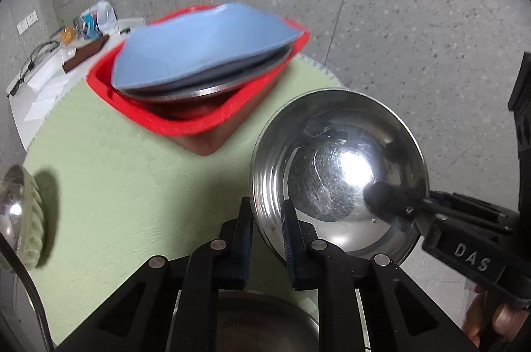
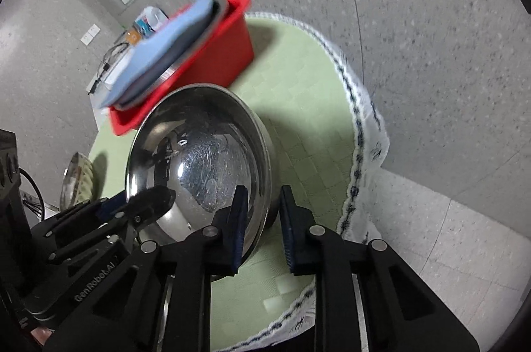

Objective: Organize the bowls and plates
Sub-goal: 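Lift the medium steel bowl and carry it over another steel bowl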

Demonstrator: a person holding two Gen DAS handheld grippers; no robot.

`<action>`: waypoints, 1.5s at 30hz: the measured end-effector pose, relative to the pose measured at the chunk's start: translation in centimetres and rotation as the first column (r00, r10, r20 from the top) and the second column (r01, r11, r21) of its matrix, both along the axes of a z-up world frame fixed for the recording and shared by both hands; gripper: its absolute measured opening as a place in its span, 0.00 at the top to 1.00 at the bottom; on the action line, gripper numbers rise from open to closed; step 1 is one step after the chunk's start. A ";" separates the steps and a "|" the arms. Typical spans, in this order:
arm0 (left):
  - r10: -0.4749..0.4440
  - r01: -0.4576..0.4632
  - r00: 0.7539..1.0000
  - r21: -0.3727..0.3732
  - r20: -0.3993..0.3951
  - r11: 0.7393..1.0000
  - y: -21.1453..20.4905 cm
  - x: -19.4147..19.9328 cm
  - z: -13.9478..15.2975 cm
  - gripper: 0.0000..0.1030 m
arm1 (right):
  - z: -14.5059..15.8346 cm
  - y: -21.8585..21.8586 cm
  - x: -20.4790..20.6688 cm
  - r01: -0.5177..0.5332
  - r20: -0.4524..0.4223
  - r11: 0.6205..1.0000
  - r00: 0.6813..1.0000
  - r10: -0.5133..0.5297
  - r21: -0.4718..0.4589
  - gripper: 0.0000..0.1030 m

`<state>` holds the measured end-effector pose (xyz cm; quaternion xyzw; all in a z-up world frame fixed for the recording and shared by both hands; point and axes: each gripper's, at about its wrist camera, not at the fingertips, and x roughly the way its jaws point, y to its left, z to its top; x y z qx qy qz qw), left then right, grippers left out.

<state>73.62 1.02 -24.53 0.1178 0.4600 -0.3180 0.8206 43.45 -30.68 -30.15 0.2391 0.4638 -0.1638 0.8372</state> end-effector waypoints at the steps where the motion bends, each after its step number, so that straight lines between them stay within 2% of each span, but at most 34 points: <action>1: 0.000 0.000 1.000 -0.012 0.009 1.000 0.6 0.0 0.6 0.87 | 0.7 0.4 -0.2 -0.004 0.011 1.000 1.000 0.004 -0.007 0.81; 5: 0.016 -0.013 0.999 -0.066 0.046 0.998 3.5 -1.4 3.1 0.87 | 3.6 2.1 -0.2 -0.030 0.057 0.999 0.998 0.032 -0.041 0.81; 9: 0.065 -0.057 0.995 -0.108 0.080 0.993 8.0 -1.7 5.4 0.87 | 5.8 5.0 1.6 -0.086 0.075 0.993 0.993 0.092 -0.077 0.81; 14: 0.201 -0.186 0.974 -0.146 0.100 0.972 15.2 -1.1 7.8 0.87 | 7.1 9.6 6.4 -0.223 0.097 0.971 0.968 0.231 -0.090 0.81; 17: 0.306 -0.289 0.946 -0.151 0.102 0.945 19.8 0.0 8.4 0.87 | 6.7 12.7 9.9 -0.314 0.095 0.947 0.943 0.320 -0.073 0.81; 21: 0.447 -0.434 0.891 -0.140 0.077 0.890 26.0 2.2 8.2 0.87 | 5.0 17.8 15.3 -0.442 0.067 0.896 0.893 0.444 -0.043 0.81; 24: 0.527 -0.519 0.848 -0.122 0.049 0.846 29.7 3.4 7.6 0.87 | 3.2 21.3 18.7 -0.518 0.034 0.855 0.855 0.518 -0.022 0.81; 28: 0.596 -0.591 0.801 -0.090 0.045 0.801 33.0 4.9 7.0 0.87 | 0.3 24.7 21.6 -0.582 -0.018 0.813 0.813 0.582 0.002 0.81; 31: 0.628 -0.625 0.778 -0.077 0.017 0.776 34.6 6.3 6.0 0.87 | -2.0 25.8 23.1 -0.607 -0.064 0.794 0.792 0.607 0.017 0.81; 34: 0.646 -0.646 0.763 -0.047 -0.009 0.762 34.9 7.5 4.7 0.87 | -3.6 26.6 23.8 -0.628 -0.101 0.778 0.773 0.626 0.014 0.81; 39: 0.657 -0.658 0.753 -0.003 -0.039 0.753 33.5 9.7 3.5 0.87 | -5.6 27.4 24.8 -0.646 -0.154 0.763 0.753 0.640 0.012 0.81; 45: 0.646 -0.646 0.764 0.018 0.002 0.764 31.4 12.7 3.4 0.87 | -6.5 27.8 25.6 -0.648 -0.191 0.762 0.750 0.633 -0.017 0.82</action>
